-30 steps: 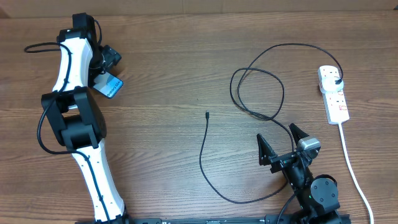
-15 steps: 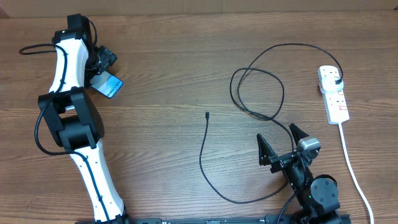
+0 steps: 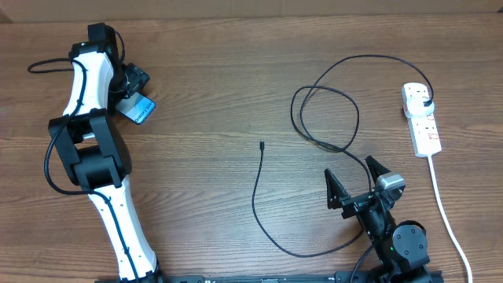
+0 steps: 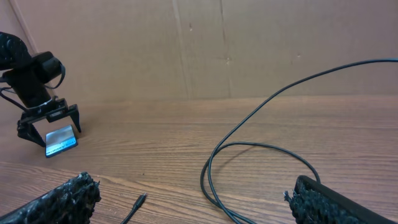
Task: Plug charger to phone and switch on socket
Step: 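Lower the left gripper and close it on the phone's sides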
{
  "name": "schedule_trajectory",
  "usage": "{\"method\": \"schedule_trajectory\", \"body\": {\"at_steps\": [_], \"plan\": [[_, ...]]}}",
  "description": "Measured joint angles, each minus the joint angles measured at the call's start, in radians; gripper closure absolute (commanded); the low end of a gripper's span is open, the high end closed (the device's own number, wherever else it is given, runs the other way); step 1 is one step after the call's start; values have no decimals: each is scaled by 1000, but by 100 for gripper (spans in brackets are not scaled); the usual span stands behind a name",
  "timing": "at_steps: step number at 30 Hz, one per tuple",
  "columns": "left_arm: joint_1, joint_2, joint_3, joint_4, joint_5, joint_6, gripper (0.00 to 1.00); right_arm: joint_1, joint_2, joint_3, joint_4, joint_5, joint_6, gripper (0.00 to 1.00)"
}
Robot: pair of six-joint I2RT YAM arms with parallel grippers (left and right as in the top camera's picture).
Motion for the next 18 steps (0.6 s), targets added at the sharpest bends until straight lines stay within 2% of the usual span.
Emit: {"method": "schedule_trajectory", "body": {"at_steps": [11,18], "plan": [[-2,-11,-50,38,-26,-3,0,0,0,0,0,0,0,0],[-2,-11,-54,37,-38,-6,10,0,0,0,0,0,0,0]]}}
